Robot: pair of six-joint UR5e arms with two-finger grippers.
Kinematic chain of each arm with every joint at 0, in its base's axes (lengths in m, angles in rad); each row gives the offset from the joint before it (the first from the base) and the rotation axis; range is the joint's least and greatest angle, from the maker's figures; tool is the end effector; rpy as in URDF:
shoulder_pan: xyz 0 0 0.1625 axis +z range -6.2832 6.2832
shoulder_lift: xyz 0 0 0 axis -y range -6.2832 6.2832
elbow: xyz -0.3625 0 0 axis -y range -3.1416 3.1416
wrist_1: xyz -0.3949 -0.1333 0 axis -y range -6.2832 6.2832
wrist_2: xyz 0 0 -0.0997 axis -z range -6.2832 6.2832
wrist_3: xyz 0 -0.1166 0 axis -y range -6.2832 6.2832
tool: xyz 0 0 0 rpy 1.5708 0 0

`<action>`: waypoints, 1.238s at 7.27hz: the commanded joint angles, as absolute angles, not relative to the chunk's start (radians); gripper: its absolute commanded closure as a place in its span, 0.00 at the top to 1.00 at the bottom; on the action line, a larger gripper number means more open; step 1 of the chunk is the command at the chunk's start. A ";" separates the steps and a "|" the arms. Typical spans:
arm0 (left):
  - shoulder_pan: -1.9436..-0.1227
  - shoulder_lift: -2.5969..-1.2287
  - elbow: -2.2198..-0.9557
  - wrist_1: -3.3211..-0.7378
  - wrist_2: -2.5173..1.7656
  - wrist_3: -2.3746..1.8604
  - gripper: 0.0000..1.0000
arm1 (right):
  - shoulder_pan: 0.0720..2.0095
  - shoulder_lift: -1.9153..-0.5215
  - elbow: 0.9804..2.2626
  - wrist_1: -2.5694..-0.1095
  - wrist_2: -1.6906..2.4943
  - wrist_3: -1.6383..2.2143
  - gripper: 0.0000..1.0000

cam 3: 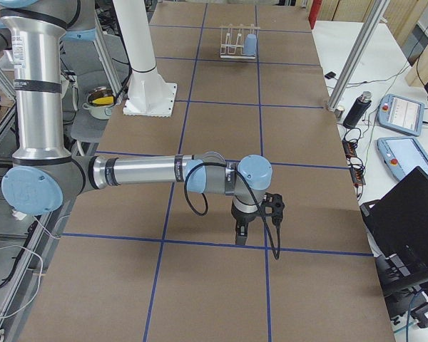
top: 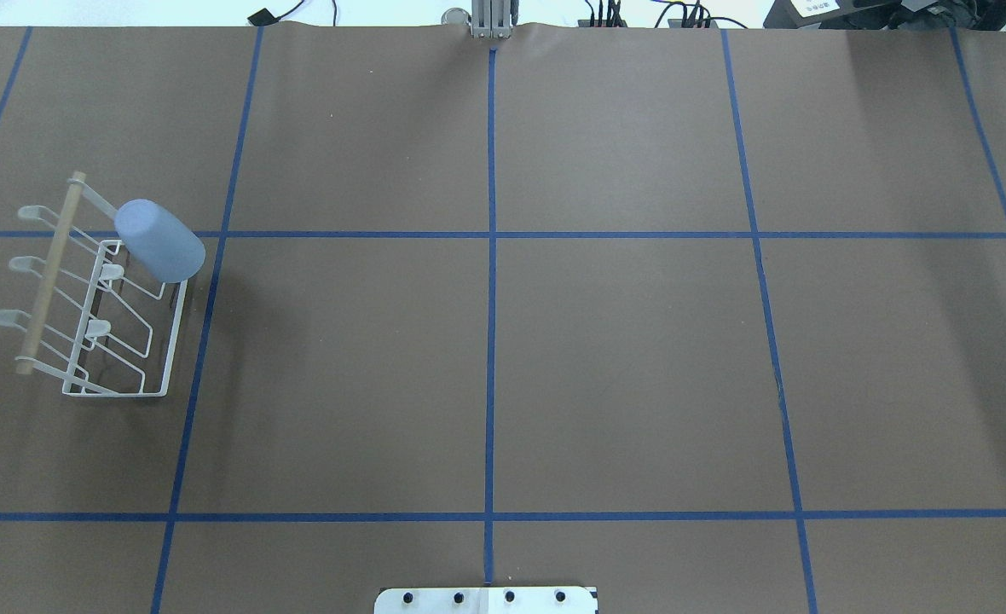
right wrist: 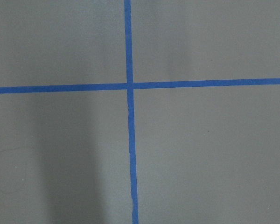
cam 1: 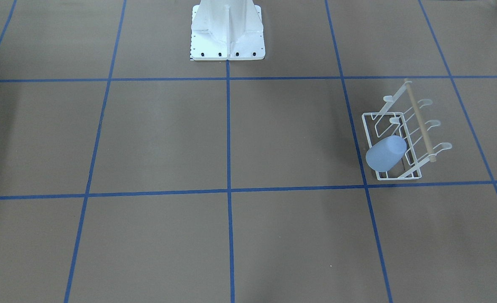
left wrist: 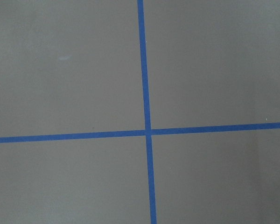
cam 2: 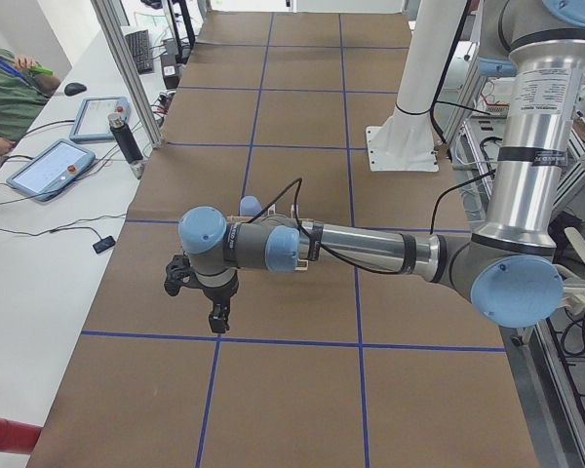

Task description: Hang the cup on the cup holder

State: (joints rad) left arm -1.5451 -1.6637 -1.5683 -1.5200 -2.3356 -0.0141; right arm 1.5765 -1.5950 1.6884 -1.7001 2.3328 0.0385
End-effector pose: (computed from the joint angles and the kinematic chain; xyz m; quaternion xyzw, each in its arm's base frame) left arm -0.0389 -0.5310 0.5679 0.0109 0.3734 0.0128 0.9275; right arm 0.0555 -0.4807 0.5759 -0.0228 -0.3715 0.0272 0.9278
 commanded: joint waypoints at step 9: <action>-1.585 -1.640 -1.555 -1.520 -2.338 -0.011 0.99 | 1.589 -1.586 1.693 -1.700 2.352 0.041 1.00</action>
